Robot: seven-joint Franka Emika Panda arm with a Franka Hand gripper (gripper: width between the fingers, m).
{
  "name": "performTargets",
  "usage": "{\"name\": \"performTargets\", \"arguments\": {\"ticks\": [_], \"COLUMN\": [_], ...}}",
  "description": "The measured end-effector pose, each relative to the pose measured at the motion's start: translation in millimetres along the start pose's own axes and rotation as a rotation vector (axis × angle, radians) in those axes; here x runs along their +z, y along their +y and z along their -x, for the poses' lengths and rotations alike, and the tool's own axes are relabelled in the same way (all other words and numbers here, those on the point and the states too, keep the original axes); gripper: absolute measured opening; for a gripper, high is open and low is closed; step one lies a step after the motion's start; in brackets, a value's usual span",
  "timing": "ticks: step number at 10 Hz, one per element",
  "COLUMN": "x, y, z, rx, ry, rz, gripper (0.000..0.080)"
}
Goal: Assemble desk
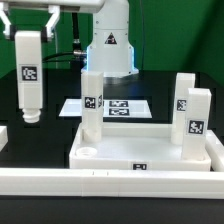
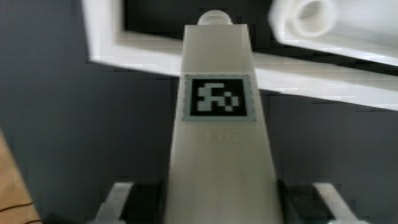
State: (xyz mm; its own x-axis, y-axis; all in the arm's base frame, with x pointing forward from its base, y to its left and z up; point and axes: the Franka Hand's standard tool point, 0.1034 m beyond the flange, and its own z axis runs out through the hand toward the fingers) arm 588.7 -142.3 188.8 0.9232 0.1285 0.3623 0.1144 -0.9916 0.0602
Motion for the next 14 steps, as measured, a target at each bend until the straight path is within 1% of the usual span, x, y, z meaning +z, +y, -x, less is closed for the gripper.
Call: {"name": "performTargets", "arguments": {"ticks": [1,2,4,5,6,7,10,11,12,13,14], "x": [0.0,0.8,3.9,6.0,7.9,7.5,9.1,12.7,17.5,22.1,26.2], "y": [0.1,-2.8,-27.3,-36.7,-43.1,-42.9,-41.2,-40.2,-45.5,-50.9,-52.1], "z": [-0.1,-0.6,-10.3,-16.9,-22.3,-22.6,-20.0,-17.5,-19.8,-20.2,-18.0], "rx": [0.0,0.023,0.082,0.1,0.103,0.097,0.096,0.094,0.078,0.058,0.06], "ry": [0.0,0.0,0.001,0.004,0.012,0.009,0.006,0.006,0.014,0.012,0.008], "rz": [0.0,-0.002,-0.026,-0.036,-0.035,-0.03,-0.028,-0.02,-0.009,-0.006,-0.004], "gripper": [0.0292,0.0292,0.0292,0.0292,0.0292,0.0292,0.0292,0.0292,0.0292,0.0292,0.0292]}}
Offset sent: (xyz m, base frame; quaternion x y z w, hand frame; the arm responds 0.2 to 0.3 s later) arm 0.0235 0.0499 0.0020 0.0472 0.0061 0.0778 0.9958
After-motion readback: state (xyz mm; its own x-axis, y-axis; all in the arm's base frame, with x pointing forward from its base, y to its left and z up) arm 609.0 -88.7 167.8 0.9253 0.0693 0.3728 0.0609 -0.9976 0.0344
